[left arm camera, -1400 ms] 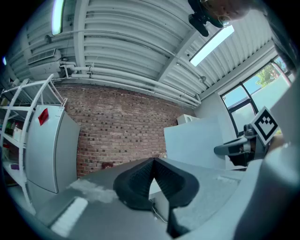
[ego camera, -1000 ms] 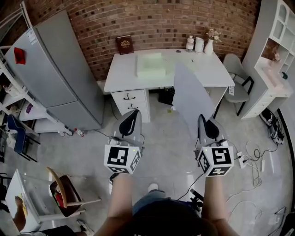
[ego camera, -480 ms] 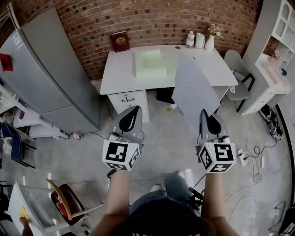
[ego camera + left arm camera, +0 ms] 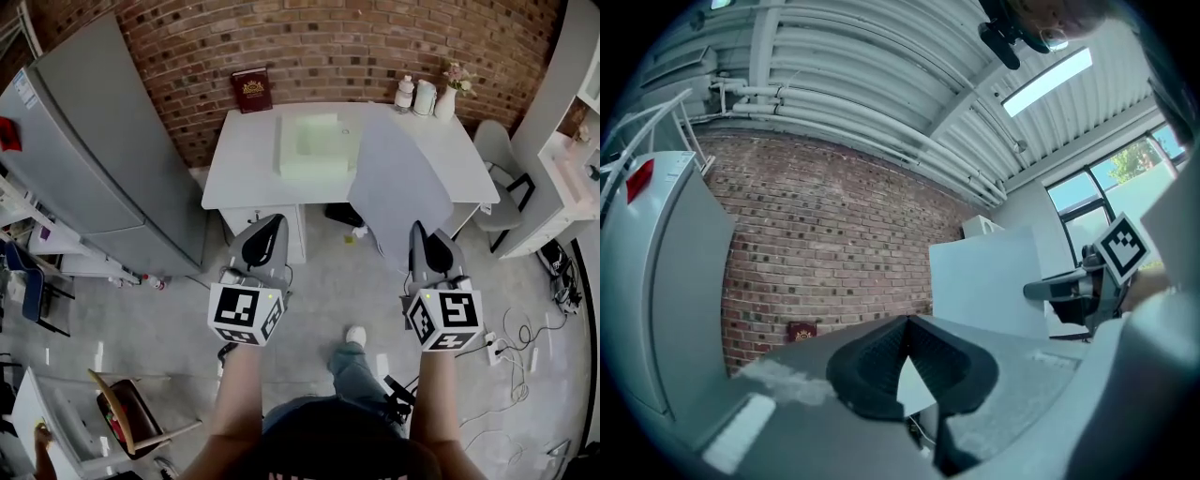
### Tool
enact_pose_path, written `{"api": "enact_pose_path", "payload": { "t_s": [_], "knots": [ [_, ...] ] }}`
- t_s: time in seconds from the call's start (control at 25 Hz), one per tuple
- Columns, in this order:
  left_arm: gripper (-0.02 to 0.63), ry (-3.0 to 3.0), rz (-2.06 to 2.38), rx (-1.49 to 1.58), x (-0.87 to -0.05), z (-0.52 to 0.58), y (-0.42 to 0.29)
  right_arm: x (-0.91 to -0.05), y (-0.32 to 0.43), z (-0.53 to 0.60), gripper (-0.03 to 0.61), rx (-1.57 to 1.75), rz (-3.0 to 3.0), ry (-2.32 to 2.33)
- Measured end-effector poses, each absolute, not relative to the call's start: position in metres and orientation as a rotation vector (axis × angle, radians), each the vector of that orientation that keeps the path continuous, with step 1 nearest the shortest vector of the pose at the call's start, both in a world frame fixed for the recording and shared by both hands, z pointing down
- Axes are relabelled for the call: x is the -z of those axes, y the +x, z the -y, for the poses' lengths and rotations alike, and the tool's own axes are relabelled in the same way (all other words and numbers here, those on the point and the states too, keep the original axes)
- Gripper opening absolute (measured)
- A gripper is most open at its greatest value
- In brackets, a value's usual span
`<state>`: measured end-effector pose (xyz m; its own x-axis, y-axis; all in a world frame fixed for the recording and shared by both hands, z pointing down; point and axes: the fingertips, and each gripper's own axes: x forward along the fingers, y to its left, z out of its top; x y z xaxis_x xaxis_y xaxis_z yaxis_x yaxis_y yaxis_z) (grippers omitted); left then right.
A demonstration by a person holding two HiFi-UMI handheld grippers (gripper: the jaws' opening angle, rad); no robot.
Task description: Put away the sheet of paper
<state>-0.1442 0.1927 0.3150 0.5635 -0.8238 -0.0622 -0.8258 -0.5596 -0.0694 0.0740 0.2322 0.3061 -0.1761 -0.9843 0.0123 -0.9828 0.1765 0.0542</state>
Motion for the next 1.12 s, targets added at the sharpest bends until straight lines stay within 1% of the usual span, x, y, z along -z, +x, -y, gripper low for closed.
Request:
{"api": "enact_pose_path", "payload": {
  "t_s": [0.6,0.8,1.12],
  "knots": [
    [-0.003,-2.590,-1.629,-0.080,-0.302,-0.030,-0.072,-0.299,0.151,-0.047,0.002,0.059,2.497,1.799],
    [-0.003,-2.589,-1.664,-0.086,-0.305,0.000,-0.056,-0.301,0.166,-0.008,0.002,0.037,2.525,1.747],
    [-0.003,-2.613,-1.708,-0.037,-0.335,0.037,-0.049,-0.326,0.177,0.035,0.003,-0.064,2.555,1.719]
  ]
}}
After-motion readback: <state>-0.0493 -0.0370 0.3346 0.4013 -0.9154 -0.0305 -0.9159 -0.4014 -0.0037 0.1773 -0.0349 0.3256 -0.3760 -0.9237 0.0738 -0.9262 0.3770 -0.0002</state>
